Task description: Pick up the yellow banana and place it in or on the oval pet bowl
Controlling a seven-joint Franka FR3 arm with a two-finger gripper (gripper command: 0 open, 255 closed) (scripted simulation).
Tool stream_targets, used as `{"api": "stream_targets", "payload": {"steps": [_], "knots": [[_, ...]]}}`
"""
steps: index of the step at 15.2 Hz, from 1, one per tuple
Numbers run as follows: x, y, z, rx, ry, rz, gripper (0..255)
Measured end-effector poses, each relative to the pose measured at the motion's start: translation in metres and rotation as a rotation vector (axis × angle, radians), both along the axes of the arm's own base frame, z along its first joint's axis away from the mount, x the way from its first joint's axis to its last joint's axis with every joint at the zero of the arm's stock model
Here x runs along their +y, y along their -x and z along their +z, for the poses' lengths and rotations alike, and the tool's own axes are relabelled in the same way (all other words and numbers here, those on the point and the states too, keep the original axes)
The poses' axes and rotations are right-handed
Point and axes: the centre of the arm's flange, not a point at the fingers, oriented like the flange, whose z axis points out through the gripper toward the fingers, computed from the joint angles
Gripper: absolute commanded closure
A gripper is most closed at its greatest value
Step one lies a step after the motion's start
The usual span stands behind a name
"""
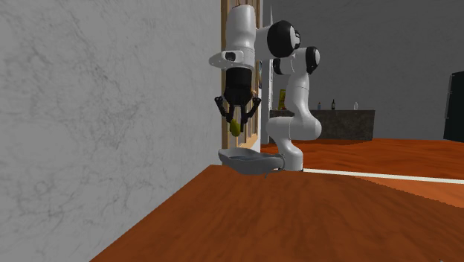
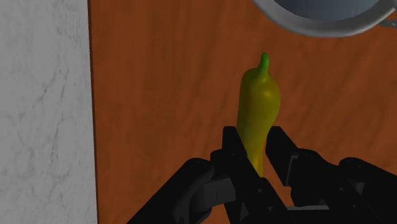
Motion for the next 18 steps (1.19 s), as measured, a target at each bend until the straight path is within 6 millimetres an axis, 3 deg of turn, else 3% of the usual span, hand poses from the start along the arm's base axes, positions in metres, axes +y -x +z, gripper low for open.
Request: {"api": "stream_targets", "payload": {"steps": [12,18], "knots": [[-0.018,0.157,0.004,-0.002,0.0,0.0,255],[-0.019,0.172,-0.023,0.0,0.0,0.0,255]]}}
